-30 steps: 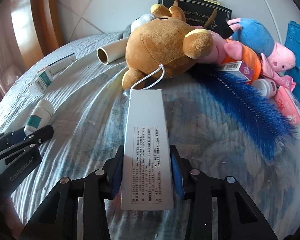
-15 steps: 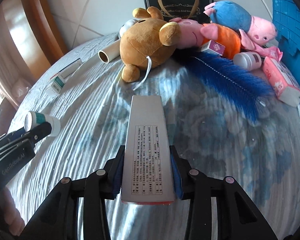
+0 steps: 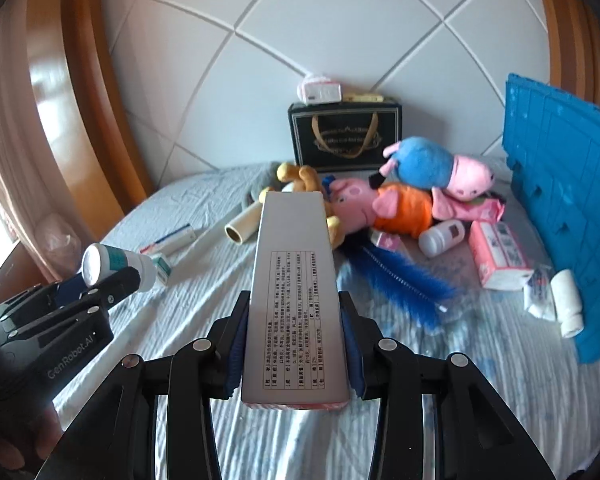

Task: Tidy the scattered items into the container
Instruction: 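Carry the pill bottle in the left tool while the right carries the box to the crate, then open both tools to drop the bottle and box into the crate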

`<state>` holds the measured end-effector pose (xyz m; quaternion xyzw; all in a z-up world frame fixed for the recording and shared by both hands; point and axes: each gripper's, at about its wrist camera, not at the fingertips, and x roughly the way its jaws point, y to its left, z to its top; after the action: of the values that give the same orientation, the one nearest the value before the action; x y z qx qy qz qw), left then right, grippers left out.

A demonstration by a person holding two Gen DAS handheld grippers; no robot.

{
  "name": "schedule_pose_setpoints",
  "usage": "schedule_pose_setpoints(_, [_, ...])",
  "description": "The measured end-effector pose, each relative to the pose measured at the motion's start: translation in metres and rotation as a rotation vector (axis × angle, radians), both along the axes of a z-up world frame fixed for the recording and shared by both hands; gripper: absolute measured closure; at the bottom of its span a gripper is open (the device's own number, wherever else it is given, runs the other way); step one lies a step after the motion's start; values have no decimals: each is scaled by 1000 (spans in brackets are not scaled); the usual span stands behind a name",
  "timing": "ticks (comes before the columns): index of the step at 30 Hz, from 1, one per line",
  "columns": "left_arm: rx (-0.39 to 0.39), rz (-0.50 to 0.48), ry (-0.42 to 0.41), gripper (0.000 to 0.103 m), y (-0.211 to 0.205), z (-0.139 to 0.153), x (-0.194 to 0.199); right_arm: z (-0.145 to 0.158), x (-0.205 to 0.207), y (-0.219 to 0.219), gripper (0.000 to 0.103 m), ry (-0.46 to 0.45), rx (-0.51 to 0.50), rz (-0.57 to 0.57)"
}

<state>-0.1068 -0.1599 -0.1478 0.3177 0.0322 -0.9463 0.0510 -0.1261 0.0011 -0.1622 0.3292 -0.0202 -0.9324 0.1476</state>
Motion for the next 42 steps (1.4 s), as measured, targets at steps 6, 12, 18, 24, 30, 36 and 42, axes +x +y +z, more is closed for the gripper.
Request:
schedule_pose_setpoints(6, [31, -108, 110, 69, 49, 55, 4, 68, 21, 35, 63, 121, 22, -73])
schedule_pose_setpoints(12, [51, -251, 192, 69, 137, 99, -3, 119, 38, 104, 63, 220, 53, -199])
schedule_pose_setpoints(18, [49, -403, 262, 69, 260, 136, -17, 158, 45, 224, 63, 310, 62, -350])
schedule_pose_setpoints(24, [61, -506, 266, 69, 426, 178, -63, 182, 22, 378, 63, 326, 131, -418])
schedule_pose_setpoints(30, [42, -552, -24, 69, 557, 168, -137, 180, -46, 514, 63, 147, 160, -394])
schedule_pose_setpoints(36, [24, -556, -365, 69, 615, 110, -177, 135, -97, 571, 63, -88, 177, -358])
schedule_pose_setpoints(42, [17, -530, -441, 69, 627, 89, -181, 113, -112, 595, 63, -195, 158, -333])
